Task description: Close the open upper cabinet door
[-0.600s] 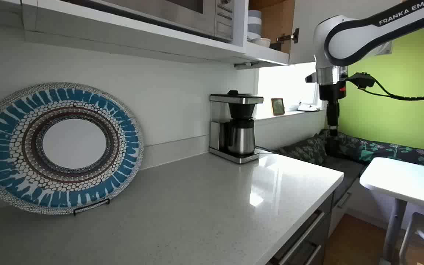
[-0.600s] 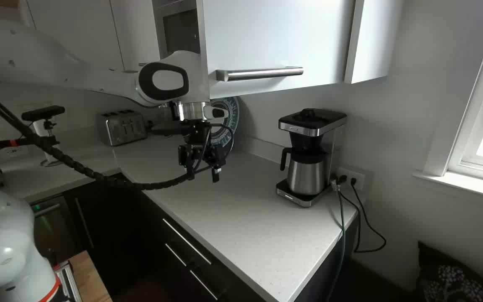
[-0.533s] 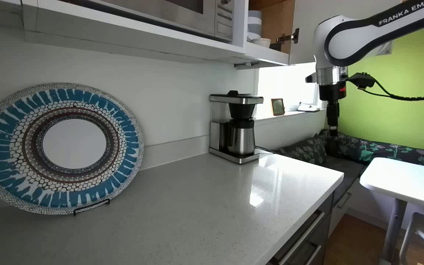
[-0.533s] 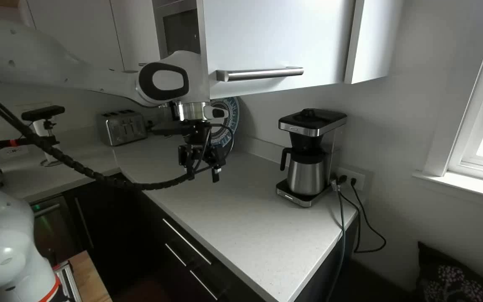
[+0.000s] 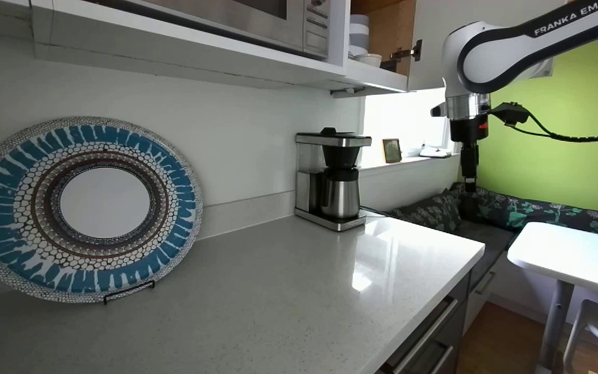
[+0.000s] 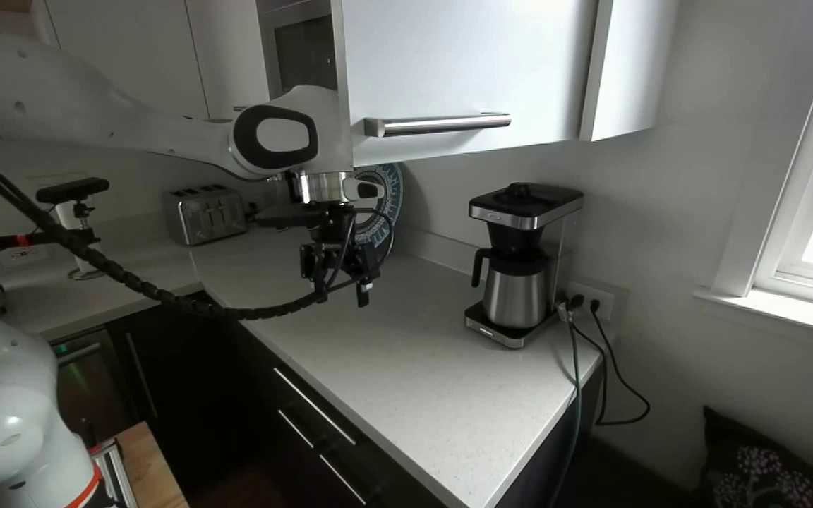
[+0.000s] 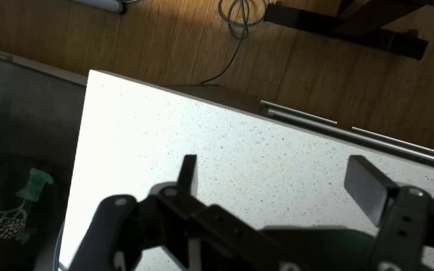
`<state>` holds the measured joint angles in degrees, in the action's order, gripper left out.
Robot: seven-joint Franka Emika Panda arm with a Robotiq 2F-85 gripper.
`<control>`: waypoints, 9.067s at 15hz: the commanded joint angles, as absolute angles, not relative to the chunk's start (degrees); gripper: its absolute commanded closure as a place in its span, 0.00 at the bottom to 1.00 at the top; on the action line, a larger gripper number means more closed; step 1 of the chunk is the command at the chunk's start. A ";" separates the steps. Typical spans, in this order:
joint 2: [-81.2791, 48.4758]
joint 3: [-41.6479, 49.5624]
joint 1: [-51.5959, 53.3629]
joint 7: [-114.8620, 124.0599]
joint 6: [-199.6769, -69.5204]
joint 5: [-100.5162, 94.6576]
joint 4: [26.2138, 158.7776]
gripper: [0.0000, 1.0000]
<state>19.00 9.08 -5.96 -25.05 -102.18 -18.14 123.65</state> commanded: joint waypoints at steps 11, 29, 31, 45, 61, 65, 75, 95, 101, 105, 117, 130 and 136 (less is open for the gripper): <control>34.57 12.65 -5.73 -29.19 -84.18 -17.82 129.33 0.00; 42.01 25.56 -9.07 -33.67 -81.10 -17.63 127.43 0.00; 41.91 25.30 -9.01 -33.64 -81.09 -17.64 127.43 0.00; 33.01 37.60 -8.58 -35.02 -79.69 -8.52 109.90 0.00; 14.68 53.15 -7.98 -39.30 -77.19 11.08 88.03 0.00; 10.31 58.53 -7.84 -39.81 -74.58 19.81 84.67 0.00; 0.92 66.03 -8.82 -37.81 -65.98 40.84 79.40 0.00; -11.41 67.61 -23.05 -31.94 -51.07 74.69 73.96 1.00; -10.71 58.67 -28.82 -27.51 -53.17 74.24 72.83 1.00; -9.97 54.95 -30.99 -25.39 -53.82 74.46 72.88 1.00; -2.34 45.45 -27.89 -19.10 -60.12 67.63 76.61 1.00; 6.79 34.86 -24.07 -15.63 -71.62 69.77 83.42 1.00; 11.46 21.35 -21.26 -17.23 -101.33 66.60 89.22 1.00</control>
<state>7.51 25.96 -24.45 -16.77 -90.29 69.25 83.41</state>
